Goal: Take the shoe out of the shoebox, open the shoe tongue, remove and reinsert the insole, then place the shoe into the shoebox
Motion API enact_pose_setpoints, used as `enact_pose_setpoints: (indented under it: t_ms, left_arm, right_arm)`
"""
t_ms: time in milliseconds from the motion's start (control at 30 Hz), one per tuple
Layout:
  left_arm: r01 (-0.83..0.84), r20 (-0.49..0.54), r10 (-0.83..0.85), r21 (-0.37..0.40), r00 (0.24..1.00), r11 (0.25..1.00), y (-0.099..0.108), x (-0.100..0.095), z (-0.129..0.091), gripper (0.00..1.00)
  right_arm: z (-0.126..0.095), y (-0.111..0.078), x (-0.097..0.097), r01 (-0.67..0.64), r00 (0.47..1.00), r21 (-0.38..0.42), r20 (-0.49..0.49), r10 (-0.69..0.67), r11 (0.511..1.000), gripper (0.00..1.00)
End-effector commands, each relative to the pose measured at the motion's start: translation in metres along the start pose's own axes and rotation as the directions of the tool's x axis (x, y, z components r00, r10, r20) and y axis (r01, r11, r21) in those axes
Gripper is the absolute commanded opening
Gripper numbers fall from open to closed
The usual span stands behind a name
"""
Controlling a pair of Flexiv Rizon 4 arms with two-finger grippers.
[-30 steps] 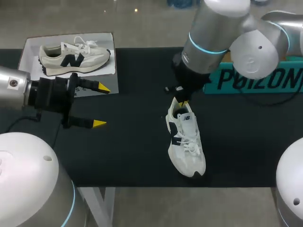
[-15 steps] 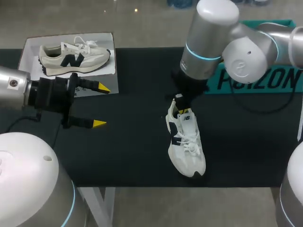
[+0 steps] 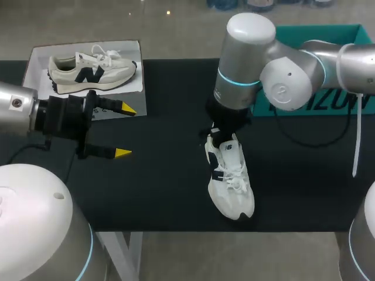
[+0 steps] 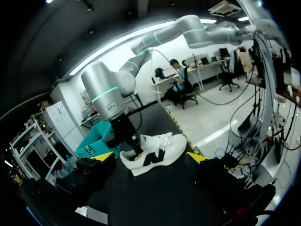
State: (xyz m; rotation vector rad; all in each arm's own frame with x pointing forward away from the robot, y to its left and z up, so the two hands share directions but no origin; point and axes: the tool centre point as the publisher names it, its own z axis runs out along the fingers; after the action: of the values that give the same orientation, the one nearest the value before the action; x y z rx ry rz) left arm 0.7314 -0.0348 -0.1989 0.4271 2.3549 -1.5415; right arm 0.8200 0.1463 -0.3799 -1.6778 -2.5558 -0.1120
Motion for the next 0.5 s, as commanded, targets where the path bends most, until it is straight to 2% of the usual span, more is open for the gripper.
enact_pose_setpoints:
  t_ms: [33, 233, 500]
  left_arm:
    - [0.000, -0.002, 0.000, -0.001, 1.000, 1.000, 0.000, 0.000, 0.000, 1.00]
    - [0.000, -0.002, 0.000, -0.001, 1.000, 1.000, 0.000, 0.000, 0.000, 1.00]
    - [0.000, -0.002, 0.000, -0.001, 1.000, 1.000, 0.000, 0.000, 0.000, 1.00]
  right_arm:
    - [0.018, 0.004, 0.000, -0.011, 1.000, 0.026, -0.005, 0.011, 1.000, 0.00]
    - [0.020, 0.002, -0.001, -0.023, 1.000, 0.037, -0.013, 0.023, 0.999, 0.00]
    - [-0.020, 0.004, -0.001, -0.020, 1.000, -0.063, 0.011, 0.021, 0.998, 0.00]
